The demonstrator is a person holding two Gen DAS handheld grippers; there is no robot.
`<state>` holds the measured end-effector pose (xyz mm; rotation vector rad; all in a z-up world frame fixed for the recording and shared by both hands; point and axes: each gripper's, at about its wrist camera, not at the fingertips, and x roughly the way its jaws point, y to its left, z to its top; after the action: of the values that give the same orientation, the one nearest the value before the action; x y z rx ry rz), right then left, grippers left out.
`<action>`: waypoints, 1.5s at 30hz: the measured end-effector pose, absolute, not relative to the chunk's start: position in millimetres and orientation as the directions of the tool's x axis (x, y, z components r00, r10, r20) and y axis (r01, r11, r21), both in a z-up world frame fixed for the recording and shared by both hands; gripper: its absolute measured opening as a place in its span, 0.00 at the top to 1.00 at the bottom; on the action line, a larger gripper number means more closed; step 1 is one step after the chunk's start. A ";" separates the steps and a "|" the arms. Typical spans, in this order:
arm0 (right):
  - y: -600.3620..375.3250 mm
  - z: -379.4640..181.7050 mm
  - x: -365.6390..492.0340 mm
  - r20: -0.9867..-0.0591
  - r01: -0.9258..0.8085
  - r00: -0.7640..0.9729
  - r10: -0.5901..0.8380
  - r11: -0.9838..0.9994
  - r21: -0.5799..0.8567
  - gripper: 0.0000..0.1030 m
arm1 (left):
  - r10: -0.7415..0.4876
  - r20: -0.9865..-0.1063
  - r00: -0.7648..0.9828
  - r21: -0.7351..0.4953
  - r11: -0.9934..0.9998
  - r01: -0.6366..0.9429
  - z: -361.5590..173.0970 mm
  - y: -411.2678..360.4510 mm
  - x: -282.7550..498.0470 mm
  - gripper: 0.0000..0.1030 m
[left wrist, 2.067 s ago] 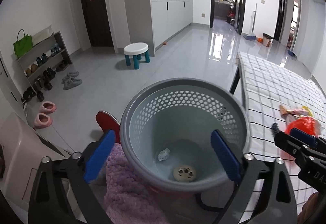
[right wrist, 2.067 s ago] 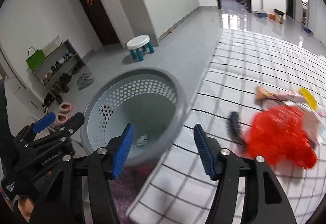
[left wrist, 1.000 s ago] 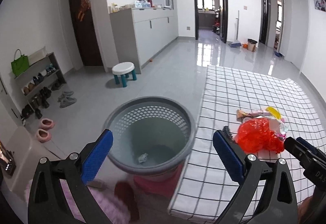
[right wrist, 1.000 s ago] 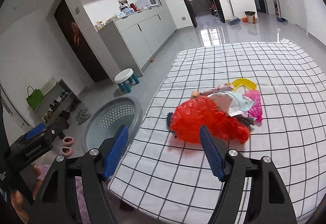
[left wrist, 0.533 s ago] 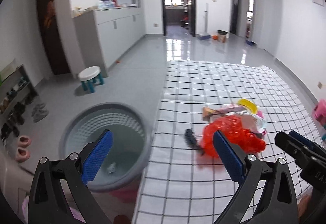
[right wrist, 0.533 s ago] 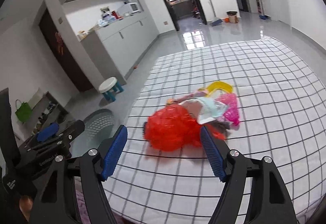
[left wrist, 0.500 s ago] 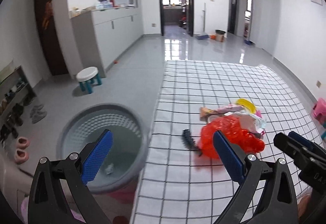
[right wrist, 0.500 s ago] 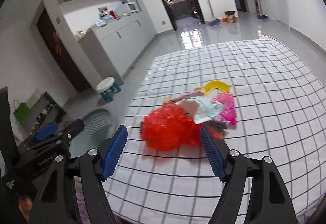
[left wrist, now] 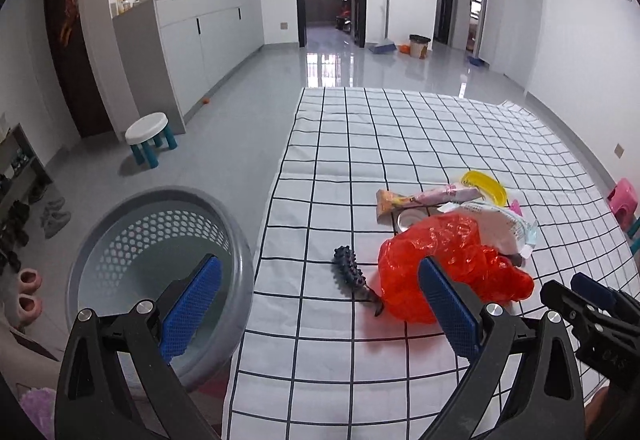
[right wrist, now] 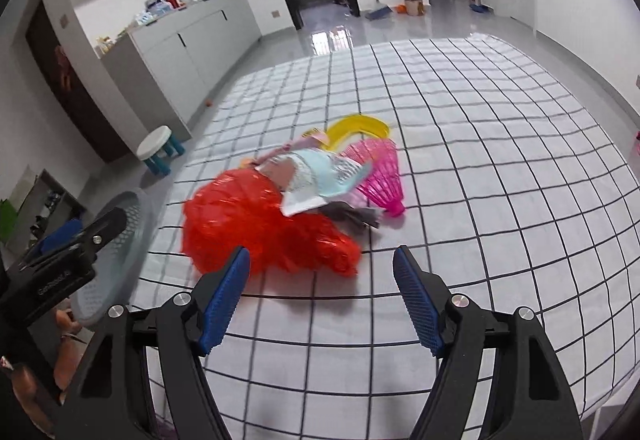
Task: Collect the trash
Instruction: 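Close the right tool on the pink shuttlecock and lift it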
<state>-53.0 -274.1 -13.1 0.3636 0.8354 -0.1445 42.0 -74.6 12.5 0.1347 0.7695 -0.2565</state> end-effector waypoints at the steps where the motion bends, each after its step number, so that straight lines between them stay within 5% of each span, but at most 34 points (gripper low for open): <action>1: -277.0 -16.1 -51.6 -0.751 0.274 0.660 0.013 0.927 0.257 0.31 | -0.176 -0.703 0.689 0.031 0.960 0.278 10.1 -74.6 42.4 0.06; 34: -325.6 -63.2 47.8 -0.831 0.305 0.548 -0.098 0.948 0.090 0.32 | -0.143 -0.754 0.641 0.052 0.960 0.274 -25.6 -80.2 53.0 0.06; 40: -317.8 -67.3 51.5 -0.838 0.294 0.538 -0.091 0.952 0.085 0.63 | -0.150 -0.755 0.639 0.050 0.958 0.284 -24.9 -80.9 49.4 0.06; 45: -318.5 -62.8 40.4 -0.825 0.307 0.559 -0.081 0.945 0.115 0.66 | -0.167 -0.758 0.631 0.039 0.953 0.299 -24.5 -82.2 47.7 0.06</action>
<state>40.4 -318.5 -62.8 0.2582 0.9533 -0.2315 47.7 -82.2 -24.5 0.1676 0.8482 -0.2683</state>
